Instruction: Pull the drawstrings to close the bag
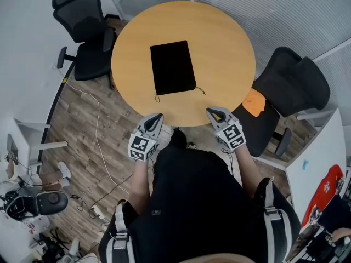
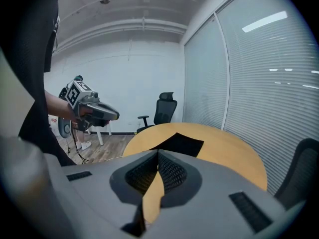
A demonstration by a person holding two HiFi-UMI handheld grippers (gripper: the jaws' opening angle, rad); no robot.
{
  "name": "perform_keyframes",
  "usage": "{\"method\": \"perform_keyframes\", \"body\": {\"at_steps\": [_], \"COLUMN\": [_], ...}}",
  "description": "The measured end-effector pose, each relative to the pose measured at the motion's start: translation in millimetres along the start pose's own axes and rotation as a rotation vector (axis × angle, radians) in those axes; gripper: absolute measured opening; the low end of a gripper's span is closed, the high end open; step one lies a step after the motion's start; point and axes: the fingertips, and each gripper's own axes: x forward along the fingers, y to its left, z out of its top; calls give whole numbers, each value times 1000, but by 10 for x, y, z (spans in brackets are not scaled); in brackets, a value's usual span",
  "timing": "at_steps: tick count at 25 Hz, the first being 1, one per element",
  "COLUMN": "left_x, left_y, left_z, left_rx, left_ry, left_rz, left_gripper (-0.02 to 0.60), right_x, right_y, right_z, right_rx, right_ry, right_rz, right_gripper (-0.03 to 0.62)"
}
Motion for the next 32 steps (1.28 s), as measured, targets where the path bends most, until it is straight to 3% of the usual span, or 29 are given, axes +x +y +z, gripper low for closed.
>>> {"method": "perform_keyframes", "body": {"at_steps": [5, 10, 22, 29, 32], "left_x": [80, 168, 370, 542, 663], "left_y": [104, 305, 736, 965, 1088], "left_z": [-11, -146, -449, -805, -1108], "left_rx": [-28, -52, -115, -165, -241], "left_ry": [-24, 13, 92, 165, 211], "left_rz": [-50, -52, -64, -72, -66], "left_gripper": [22, 90, 145, 168, 169], "right_x": [173, 339, 663, 923, 1037], "right_y": [-53, -152, -349, -451, -504], "right_z": [-43, -89, -266, -486, -650], "right_rx": [19, 21, 69, 108, 124], "right_ry": [23, 55, 150, 217, 253], "right_rz": [12, 2, -19, -16, -26], "right_gripper": [94, 130, 143, 175, 185]}}
